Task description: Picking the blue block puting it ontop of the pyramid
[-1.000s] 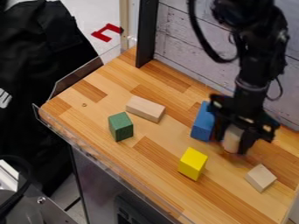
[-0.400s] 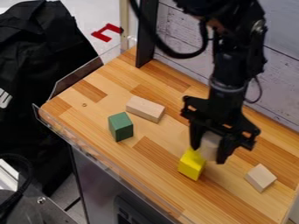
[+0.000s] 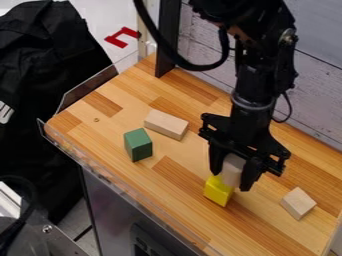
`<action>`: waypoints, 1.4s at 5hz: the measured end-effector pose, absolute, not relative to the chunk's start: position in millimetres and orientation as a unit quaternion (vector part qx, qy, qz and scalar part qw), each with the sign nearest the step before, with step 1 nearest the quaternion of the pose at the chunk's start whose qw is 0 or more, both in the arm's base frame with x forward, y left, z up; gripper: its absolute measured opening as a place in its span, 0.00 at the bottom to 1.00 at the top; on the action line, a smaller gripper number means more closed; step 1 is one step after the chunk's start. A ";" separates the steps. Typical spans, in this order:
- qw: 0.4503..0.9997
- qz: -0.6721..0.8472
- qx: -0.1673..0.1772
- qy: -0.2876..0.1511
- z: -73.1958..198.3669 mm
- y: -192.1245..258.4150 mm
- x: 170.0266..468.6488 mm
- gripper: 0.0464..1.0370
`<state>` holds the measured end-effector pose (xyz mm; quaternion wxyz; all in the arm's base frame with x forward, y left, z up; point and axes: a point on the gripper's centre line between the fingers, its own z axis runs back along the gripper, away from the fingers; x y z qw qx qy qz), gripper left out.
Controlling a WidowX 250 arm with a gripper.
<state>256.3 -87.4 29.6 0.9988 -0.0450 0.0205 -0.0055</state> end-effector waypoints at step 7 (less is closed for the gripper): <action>0.997 0.015 -0.031 0.066 15.3 -75.5 250.1 0.53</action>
